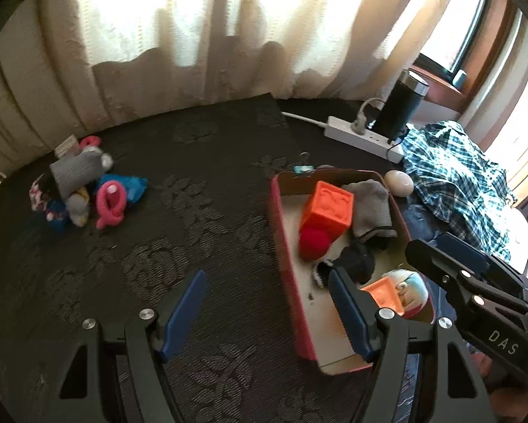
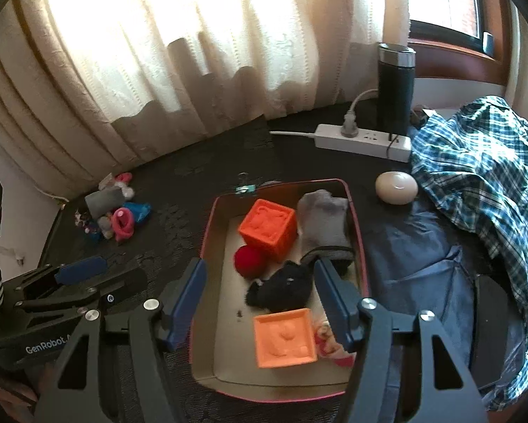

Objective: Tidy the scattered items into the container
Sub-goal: 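Withdraw both grippers from the box back toward the toy pile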

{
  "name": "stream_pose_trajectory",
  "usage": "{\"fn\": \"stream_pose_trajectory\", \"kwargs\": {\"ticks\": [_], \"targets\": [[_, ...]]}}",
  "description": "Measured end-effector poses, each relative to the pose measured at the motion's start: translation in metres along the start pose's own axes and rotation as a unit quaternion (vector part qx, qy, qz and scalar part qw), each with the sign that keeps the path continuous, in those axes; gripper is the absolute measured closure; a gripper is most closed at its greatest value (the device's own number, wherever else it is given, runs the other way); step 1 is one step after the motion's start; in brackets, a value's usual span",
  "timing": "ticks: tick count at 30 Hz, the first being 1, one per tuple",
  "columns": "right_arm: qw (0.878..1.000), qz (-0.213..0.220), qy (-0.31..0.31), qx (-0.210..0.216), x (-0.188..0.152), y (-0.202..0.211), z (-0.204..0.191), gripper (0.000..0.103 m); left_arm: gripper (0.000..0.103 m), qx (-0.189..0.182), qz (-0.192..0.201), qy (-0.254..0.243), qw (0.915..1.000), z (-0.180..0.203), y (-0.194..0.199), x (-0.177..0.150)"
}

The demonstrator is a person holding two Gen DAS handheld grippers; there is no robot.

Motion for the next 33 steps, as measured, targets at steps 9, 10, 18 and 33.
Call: {"fn": "stream_pose_trajectory", "kwargs": {"ticks": [9, 10, 18, 33], "targets": [[1.000, -0.008, 0.022, 0.018, -0.007, -0.005, -0.042, 0.029, 0.022, 0.020, -0.003, 0.068, 0.9975, -0.058, 0.015, -0.016], [0.999, -0.010, 0.026, 0.019, -0.008, -0.006, -0.049, 0.029, 0.022, 0.023, -0.003, 0.073, 0.9971, -0.064, 0.016, -0.017], [0.998, -0.015, 0.052, 0.031, -0.013, -0.011, -0.098, 0.029, 0.022, 0.037, 0.000, 0.089, 0.9953, -0.111, 0.034, -0.032], [0.996, -0.030, 0.073, 0.051, -0.021, -0.036, -0.186, 0.028, 0.022, 0.062, 0.002, 0.134, 0.9890, -0.209, 0.055, -0.049]]}}
Point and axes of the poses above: each gripper's, at about its wrist camera, not at the fingertips, and y roughly against the way its jaws point, z to its right, x to its top, the point moved 2 cm from there along -y, roughly the way its jaws point, and after that the axes turned 1 degree about -z, right-handed, at the moved point
